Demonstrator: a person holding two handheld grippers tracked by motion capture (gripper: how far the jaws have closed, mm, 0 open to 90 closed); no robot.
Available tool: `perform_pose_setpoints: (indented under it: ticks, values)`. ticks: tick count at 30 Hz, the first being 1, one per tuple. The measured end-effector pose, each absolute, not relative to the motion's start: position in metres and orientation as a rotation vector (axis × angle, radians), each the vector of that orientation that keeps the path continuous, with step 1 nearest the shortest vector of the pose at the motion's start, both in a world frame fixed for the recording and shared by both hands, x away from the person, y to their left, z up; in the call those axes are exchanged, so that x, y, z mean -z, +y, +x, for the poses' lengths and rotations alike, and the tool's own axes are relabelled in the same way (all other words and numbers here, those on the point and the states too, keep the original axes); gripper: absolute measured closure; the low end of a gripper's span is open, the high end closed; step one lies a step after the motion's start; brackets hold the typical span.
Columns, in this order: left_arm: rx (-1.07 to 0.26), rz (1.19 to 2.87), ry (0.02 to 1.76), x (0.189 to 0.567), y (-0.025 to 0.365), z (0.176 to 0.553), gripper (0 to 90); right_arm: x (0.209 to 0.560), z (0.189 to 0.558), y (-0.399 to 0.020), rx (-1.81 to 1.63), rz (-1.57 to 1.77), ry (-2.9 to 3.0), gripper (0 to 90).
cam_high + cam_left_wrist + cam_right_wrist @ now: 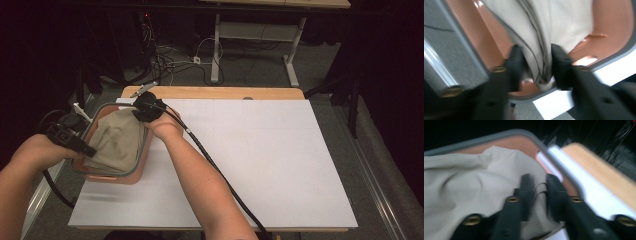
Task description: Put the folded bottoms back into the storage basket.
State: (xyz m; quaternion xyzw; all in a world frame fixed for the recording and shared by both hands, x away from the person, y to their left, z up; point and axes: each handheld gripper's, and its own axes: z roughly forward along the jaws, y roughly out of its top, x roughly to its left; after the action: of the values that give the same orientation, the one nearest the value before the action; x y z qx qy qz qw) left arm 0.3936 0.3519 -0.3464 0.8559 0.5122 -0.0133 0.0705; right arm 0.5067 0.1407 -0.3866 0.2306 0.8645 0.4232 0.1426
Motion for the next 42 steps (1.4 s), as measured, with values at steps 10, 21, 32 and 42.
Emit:
perform_pose_setpoints:
  ticks: [10, 21, 32, 42]
  values:
    - [-0.047, 2.555, 1.543, 0.330, 0.346, 0.377, 9.4, 0.371, 0.495, 0.119, -1.361, 0.682, 2.467, 11.6]
    - [0.023, 2.570, 1.579, 0.333, 0.334, 0.369, 0.0, 0.365, 0.470, 0.077, -1.370, 0.712, 2.430, 0.0]
    - [0.022, 2.592, 1.563, 0.328, 0.319, 0.365, 0.0, 0.371, 0.445, 0.047, -1.354, 0.730, 2.400, 0.0]
    - [0.008, 2.616, 1.565, 0.323, 0.304, 0.361, 0.0, 0.372, 0.430, 0.025, -1.359, 0.740, 2.377, 0.0]
